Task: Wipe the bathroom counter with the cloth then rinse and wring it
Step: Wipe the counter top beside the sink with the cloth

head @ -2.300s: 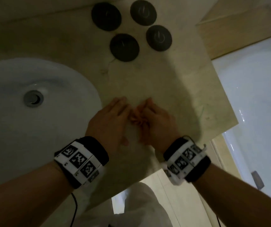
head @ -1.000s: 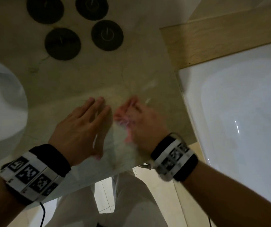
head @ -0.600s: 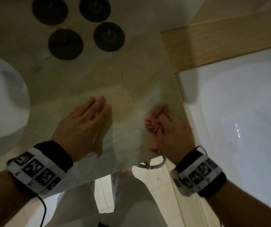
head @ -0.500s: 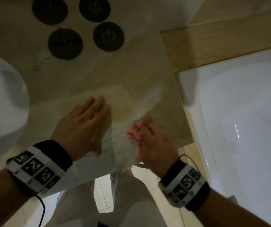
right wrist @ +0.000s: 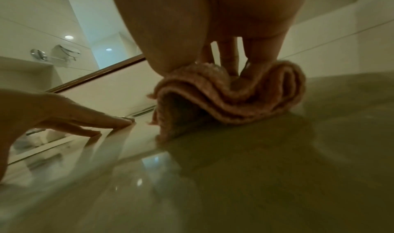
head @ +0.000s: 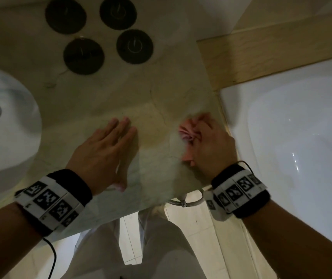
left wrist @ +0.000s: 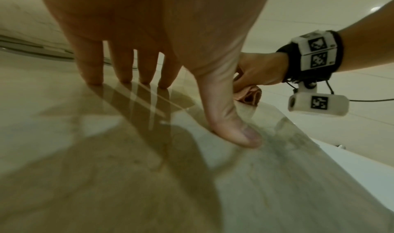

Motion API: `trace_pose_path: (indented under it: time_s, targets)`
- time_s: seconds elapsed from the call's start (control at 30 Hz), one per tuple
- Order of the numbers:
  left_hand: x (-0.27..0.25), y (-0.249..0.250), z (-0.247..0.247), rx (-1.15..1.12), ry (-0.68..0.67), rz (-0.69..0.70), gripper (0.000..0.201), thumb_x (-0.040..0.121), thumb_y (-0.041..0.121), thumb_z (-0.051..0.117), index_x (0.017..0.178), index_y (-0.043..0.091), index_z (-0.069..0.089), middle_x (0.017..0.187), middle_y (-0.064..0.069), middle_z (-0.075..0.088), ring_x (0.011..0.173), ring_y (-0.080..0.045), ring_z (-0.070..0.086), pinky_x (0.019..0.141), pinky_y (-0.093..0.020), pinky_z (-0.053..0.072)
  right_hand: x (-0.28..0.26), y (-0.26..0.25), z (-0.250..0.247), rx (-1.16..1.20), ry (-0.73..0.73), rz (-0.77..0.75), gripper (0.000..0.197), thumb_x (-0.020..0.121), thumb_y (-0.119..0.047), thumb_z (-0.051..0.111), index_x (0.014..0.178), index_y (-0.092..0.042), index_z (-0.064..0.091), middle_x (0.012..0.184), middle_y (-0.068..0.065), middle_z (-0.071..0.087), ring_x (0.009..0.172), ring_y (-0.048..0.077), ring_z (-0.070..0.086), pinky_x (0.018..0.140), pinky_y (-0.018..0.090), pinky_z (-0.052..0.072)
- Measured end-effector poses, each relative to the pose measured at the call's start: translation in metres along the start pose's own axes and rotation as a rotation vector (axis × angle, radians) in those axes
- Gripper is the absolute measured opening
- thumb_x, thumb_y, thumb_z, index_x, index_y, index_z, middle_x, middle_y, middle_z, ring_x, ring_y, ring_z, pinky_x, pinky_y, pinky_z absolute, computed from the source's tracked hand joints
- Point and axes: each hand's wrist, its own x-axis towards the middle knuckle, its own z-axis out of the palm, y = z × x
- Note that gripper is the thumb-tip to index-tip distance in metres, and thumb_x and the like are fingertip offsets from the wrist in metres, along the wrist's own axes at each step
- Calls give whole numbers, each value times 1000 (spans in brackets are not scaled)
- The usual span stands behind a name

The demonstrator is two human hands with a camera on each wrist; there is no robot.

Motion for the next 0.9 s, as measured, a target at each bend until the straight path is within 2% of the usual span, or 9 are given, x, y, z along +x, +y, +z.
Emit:
trace_pose_path:
  time_s: [0.13, 0.27, 0.37, 0.43, 0.5, 0.57, 0.73, 0.83, 0.9]
  targets:
    - [-2, 1, -2, -28, 2, 1, 157, 20, 69, 83, 153, 9, 24, 160, -15, 21, 146, -34, 23, 111, -49, 37, -18, 3, -5, 19, 23, 101, 28, 84, -36, 54, 103, -17, 63, 124, 1, 57, 91, 34, 62, 69, 35, 42]
    - [-5, 7, -7, -53, 29, 2, 150, 36, 60, 87, 155, 13, 9, 164, -10, 4, 150, -29, 7, 119, -43, 24, -8, -12, -12, 19, -47, 174, 33, 76, -31, 71, 105, -17, 63, 121, 4, 57, 99, 34, 59, 75, 33, 39]
    - [-10, 4, -9, -104, 49, 1, 141, 47, 56, 86, 155, 13, 6, 164, -8, 0, 151, -25, 3, 119, -40, 22, 15, -31, -11, 1, -103, 188, 34, 77, -27, 71, 107, -13, 64, 120, 9, 59, 103, 35, 59, 80, 33, 43]
    - [-18, -2, -6, -148, 91, 8, 120, 52, 43, 87, 150, 9, 29, 161, -11, 21, 147, -26, 24, 113, -40, 37, 31, -48, -5, -26, -114, 151, 34, 82, -33, 67, 110, -12, 64, 119, 12, 59, 104, 36, 59, 88, 38, 47]
    - [-29, -16, -3, -240, 171, -35, 83, 55, 30, 87, 130, 7, 59, 142, -14, 53, 127, -27, 56, 89, -35, 57, 44, -70, 5, -62, -144, 95, 35, 84, -31, 65, 111, -9, 62, 120, 15, 57, 104, 37, 58, 91, 41, 47]
    - [-42, -34, 0, -322, 220, -88, 65, 67, 30, 79, 128, 12, 62, 140, -9, 56, 121, -25, 60, 77, -35, 58, 53, -97, 14, -107, -156, 43, 34, 85, -27, 63, 112, -7, 61, 121, 15, 55, 102, 36, 58, 91, 42, 48]
    - [-80, -91, 12, -387, 191, -226, 74, 83, 30, 67, 149, 27, 32, 159, 6, 24, 138, -21, 37, 103, -39, 45, 42, -177, 43, -159, -299, -123, 42, 79, -27, 68, 115, -8, 57, 126, 14, 52, 103, 33, 58, 89, 42, 49]
    - [-105, -127, 22, -440, 165, -260, 72, 85, 30, 64, 148, 34, 31, 159, 12, 22, 139, -17, 35, 105, -35, 41, 8, -221, 70, -189, -350, -285, 43, 76, -38, 70, 107, -12, 56, 120, 12, 52, 88, 32, 62, 74, 37, 51]
    - [-122, -147, 30, -457, 147, -261, 67, 87, 32, 62, 147, 37, 32, 159, 15, 21, 140, -15, 33, 108, -32, 35, -17, -249, 88, -182, -357, -377, 42, 70, -34, 80, 100, -10, 62, 111, 14, 57, 72, 32, 63, 60, 34, 51]
